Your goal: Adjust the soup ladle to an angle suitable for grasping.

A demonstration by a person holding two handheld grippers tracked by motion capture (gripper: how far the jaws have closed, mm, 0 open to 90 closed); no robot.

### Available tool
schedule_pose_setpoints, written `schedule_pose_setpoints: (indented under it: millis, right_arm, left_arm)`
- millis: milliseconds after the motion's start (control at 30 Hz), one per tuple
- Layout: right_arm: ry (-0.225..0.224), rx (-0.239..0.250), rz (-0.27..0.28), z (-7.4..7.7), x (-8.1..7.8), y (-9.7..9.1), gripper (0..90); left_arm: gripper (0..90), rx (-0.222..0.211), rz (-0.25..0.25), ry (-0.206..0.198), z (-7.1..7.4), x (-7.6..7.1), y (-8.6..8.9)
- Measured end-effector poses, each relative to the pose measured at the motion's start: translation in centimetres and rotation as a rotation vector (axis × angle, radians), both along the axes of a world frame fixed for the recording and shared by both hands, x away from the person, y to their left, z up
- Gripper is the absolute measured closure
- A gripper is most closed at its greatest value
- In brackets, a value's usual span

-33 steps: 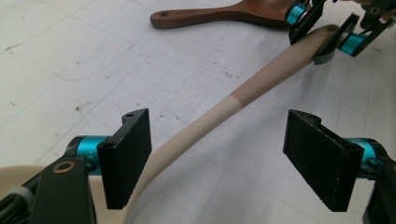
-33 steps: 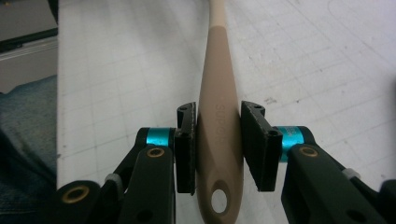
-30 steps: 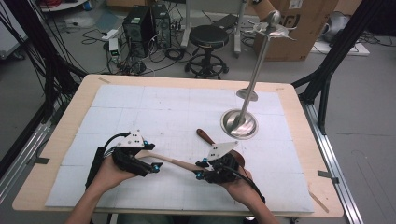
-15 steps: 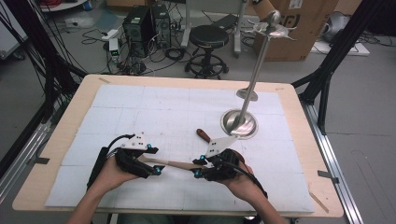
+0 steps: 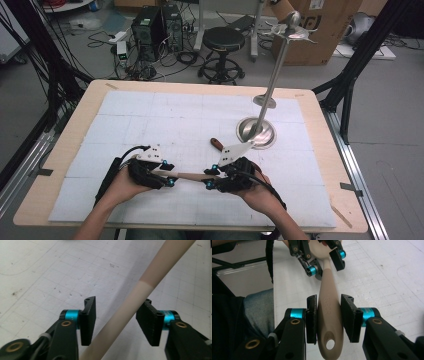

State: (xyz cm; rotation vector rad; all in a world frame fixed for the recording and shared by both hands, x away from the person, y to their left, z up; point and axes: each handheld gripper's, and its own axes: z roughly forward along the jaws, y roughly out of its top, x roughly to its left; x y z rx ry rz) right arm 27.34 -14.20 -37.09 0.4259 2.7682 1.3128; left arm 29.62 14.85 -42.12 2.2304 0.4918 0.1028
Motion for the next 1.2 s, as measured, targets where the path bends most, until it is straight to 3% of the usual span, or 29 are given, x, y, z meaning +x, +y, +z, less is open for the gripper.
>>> schedule_pose_setpoints:
  millis: [333, 533, 933, 1200]
  right_arm:
    - [0.048, 0.018, -0.011, -0.3, 0.2, -0.3, 67.0]
    - [0.050, 0.035, -0.062, -0.6, 0.4, -1.0, 61.9]
    - [0.086, 0.122, -0.143, -1.4, 0.4, -2.8, 53.5]
    - [0.076, 0.157, -0.169, -1.2, 0.6, -2.8, 52.3]
  left_arm:
    - [59.7, 0.005, -0.017, -0.007, 0.1, -0.3, -0.2]
    - [62.5, 0.007, -0.023, -0.017, 0.3, -0.2, 0.1]
    - [67.3, -0.005, -0.004, -0.035, 0.9, -0.3, 0.2]
    - [72.3, -0.026, -0.009, -0.037, 1.4, -0.3, -0.4]
